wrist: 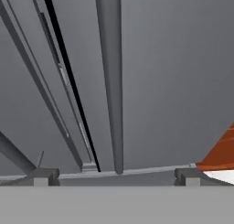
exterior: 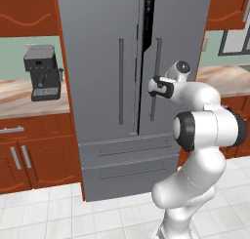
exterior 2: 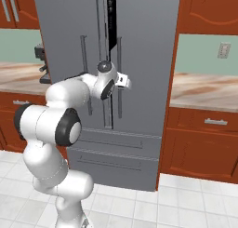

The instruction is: Place one of the steaks on the plate and the other in the bowl. Then place the bowl in the fridge.

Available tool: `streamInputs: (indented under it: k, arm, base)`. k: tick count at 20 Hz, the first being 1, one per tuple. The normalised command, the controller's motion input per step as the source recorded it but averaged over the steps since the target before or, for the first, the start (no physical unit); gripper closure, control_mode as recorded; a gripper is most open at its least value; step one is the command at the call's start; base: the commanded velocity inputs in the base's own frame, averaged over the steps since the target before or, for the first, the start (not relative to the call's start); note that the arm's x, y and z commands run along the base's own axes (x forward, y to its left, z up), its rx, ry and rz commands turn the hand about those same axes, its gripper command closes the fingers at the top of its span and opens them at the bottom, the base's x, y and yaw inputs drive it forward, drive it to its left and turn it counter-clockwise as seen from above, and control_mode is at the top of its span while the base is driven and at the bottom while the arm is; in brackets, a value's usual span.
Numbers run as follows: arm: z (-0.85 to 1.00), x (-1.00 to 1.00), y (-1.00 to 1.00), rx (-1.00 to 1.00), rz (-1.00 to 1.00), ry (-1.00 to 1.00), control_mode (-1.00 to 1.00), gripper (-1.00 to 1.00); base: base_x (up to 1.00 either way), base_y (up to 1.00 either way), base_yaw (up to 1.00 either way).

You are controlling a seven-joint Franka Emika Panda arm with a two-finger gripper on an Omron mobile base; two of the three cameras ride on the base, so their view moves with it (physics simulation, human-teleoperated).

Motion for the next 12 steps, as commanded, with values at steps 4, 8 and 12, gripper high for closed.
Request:
streamInputs:
  k: [4,8,12]
  arm:
    - [0.11,0.26,0.0,0.0,0.0,-0.13,-1.0,-1.0]
    - [0.18,0.4,0.0,0.0,0.0,0.06,-1.0,-1.0]
    - [0.0,0.32,0.0,0.0,0.0,0.09,-1.0,-1.0]
  base:
    - [0.0,0.0,0.0]
    - [0.0,0.0,0.0]
    - [0.0,0.0,0.0]
